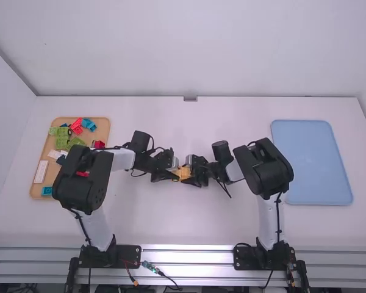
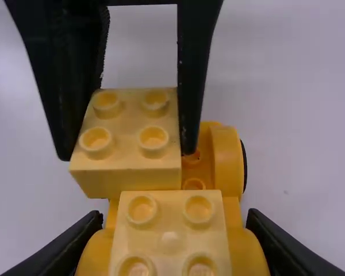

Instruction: Assemble lego blocks to make yellow taxi

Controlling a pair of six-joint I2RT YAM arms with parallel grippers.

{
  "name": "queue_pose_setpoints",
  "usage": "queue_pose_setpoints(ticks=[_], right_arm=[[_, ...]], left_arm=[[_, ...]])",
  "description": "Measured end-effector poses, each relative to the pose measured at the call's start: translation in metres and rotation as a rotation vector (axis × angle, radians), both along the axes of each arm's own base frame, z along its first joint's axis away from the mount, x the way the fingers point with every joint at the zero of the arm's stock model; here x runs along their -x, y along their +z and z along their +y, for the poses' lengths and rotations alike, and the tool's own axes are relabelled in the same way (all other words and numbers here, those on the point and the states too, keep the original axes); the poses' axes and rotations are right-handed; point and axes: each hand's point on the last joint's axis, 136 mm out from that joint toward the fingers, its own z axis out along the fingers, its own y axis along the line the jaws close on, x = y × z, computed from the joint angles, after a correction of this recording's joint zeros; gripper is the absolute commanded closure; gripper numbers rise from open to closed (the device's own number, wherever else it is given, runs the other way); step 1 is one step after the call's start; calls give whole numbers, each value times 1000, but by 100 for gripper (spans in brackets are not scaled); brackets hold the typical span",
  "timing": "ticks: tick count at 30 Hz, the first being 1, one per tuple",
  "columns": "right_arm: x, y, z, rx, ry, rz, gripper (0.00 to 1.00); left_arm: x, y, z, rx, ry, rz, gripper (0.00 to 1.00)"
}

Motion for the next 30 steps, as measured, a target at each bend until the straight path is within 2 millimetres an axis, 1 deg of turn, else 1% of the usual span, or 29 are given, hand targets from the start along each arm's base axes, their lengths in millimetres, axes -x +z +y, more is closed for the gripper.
queue_pose_setpoints(ticks=[11, 30], right_arm=[[0, 0, 0, -1, 5, -7, 51], [5, 0, 0, -10, 19, -5, 51]], left_arm=[[-7, 1, 0, -1, 3, -38, 97], [-9, 0, 0, -10, 7, -47, 98]])
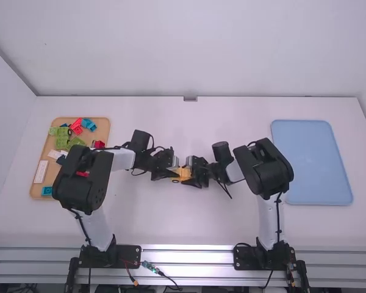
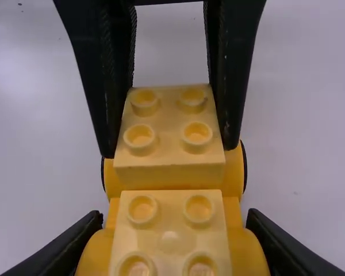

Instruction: Assemble lego blocks to make yellow taxi

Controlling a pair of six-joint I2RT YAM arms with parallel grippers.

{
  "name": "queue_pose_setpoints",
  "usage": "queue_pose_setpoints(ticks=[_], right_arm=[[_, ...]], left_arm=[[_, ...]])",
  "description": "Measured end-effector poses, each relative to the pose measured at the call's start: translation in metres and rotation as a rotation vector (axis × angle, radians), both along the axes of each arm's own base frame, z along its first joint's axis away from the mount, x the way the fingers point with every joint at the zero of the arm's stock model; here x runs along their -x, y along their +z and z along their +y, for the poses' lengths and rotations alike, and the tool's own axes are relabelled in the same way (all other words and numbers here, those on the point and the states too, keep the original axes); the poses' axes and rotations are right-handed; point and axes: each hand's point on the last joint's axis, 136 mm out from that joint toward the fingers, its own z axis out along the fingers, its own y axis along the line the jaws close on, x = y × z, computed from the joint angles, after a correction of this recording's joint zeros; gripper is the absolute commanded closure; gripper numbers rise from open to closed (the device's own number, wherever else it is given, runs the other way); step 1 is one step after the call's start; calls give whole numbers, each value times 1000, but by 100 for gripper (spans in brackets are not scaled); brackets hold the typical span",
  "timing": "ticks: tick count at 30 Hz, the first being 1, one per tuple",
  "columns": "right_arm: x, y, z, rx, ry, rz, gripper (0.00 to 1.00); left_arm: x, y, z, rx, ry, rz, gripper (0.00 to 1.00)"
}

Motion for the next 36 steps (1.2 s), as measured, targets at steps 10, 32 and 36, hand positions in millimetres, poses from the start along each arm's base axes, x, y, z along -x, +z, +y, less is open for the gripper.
queue_pose_setpoints(ticks=[10, 32, 36], right_arm=[[2, 0, 0, -3, 4, 6, 51], [3, 0, 3, 0, 10, 3, 51], [3, 0, 3, 1, 9, 3, 51]], left_arm=[[1, -1, 0, -2, 0, 7, 94], [2, 0, 0, 1, -1, 9, 93], [1, 0, 0, 1, -1, 9, 80]])
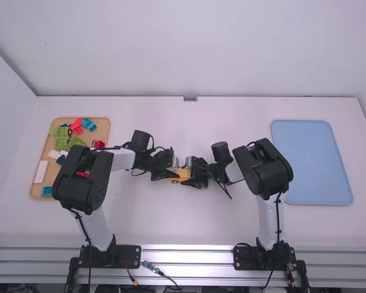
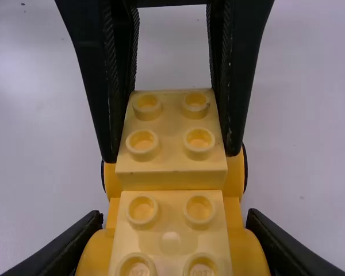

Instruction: Assemble lego blocks to make yellow taxi

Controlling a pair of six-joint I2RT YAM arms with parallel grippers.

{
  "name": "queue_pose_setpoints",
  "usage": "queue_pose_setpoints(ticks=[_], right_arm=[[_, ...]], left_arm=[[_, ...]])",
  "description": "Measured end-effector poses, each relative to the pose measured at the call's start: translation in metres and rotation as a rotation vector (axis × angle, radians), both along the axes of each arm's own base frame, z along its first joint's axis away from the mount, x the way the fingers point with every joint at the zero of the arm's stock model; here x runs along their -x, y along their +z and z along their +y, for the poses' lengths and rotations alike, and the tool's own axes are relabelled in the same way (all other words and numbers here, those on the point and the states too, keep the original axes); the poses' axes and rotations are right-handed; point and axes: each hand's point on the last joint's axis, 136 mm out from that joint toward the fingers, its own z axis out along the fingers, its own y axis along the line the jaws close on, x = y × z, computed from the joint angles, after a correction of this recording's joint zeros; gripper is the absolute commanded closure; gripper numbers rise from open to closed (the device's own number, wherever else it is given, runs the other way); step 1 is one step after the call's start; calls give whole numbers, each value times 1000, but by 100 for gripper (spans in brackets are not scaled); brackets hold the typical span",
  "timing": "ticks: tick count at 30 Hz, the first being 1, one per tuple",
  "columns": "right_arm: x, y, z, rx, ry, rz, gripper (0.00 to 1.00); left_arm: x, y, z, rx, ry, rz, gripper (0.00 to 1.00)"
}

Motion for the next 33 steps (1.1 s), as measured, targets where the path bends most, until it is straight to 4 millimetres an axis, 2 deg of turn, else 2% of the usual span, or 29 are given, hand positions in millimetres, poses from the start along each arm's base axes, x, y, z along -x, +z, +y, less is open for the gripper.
queue_pose_setpoints(ticks=[4, 6, 7, 14, 19, 21, 24, 25, 26, 27, 33], right_arm=[[0, 0, 0, -1, 1, -1, 51], [1, 0, 0, -1, 4, 1, 51], [1, 0, 1, -1, 6, 1, 51], [2, 0, 2, -2, 10, -1, 51], [2, 0, 2, -2, 9, -1, 51], [2, 0, 2, -2, 9, -1, 51], [2, 0, 2, -2, 10, -1, 51], [2, 0, 2, -2, 9, -1, 51], [2, 0, 2, -1, 9, -1, 51], [2, 0, 2, -2, 10, -1, 51], [2, 0, 2, -2, 10, -1, 51]], left_arm=[[0, 0, 0, -2, 3, 2, 52], [-1, 0, 0, -2, 2, -7, 22], [-1, 0, 0, -2, 0, -10, 1], [1, -1, 0, -4, 2, 7, 1], [14, 2, 5, -30, 8, 122, 1], [14, 15, 7, -37, 1, 123, 10], [9, 33, 9, -35, -10, 81, 34], [5, 42, 9, -31, -15, 47, 58], [2, 47, 9, -29, -21, 19, 88], [-1, 50, 8, -26, -23, 0, 98], [-8, 46, 6, 1, -21, -75, 98]])
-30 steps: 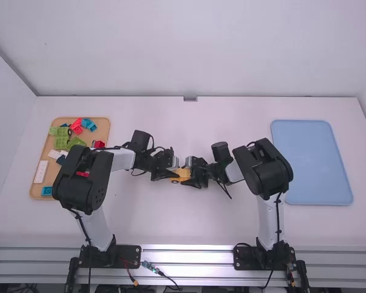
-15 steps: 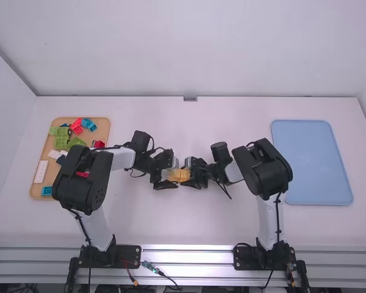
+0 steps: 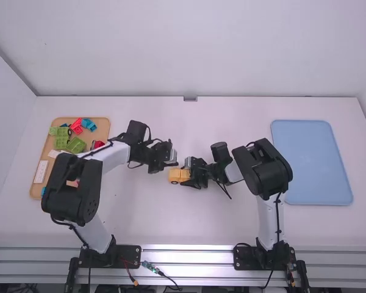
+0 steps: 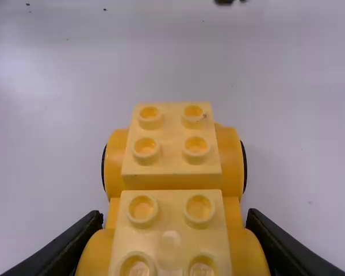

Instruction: Assemble lego blocks to make yellow taxi

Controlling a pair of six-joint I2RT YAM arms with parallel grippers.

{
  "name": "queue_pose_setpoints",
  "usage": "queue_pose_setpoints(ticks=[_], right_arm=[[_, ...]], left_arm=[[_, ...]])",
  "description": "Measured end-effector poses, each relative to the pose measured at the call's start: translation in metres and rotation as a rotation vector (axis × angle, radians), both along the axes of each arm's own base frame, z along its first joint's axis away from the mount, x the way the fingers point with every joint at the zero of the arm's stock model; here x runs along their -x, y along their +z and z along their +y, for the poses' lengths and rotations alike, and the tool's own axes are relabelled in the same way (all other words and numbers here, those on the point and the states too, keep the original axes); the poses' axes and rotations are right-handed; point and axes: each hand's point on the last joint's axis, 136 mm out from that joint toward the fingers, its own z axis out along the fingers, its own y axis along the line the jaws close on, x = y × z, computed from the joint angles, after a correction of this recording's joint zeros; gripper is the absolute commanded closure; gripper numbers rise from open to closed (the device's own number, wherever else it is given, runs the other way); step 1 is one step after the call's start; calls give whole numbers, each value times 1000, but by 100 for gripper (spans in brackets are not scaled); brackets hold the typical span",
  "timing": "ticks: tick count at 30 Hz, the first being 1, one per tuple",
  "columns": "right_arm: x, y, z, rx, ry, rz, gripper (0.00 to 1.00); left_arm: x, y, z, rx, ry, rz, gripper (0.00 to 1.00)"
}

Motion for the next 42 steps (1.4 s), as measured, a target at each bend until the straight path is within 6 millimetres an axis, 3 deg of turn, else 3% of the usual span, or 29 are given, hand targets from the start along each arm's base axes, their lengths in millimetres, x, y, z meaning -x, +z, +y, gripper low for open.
queue_pose_setpoints(ticks=[13, 42], right_arm=[[0, 0, 0, 0, 0, 0, 51], [1, 0, 0, -3, 5, 3, 51]], left_arm=[[8, -31, 5, 17, 127, 52, 98], [15, -41, -1, 13, 121, 100, 98]])
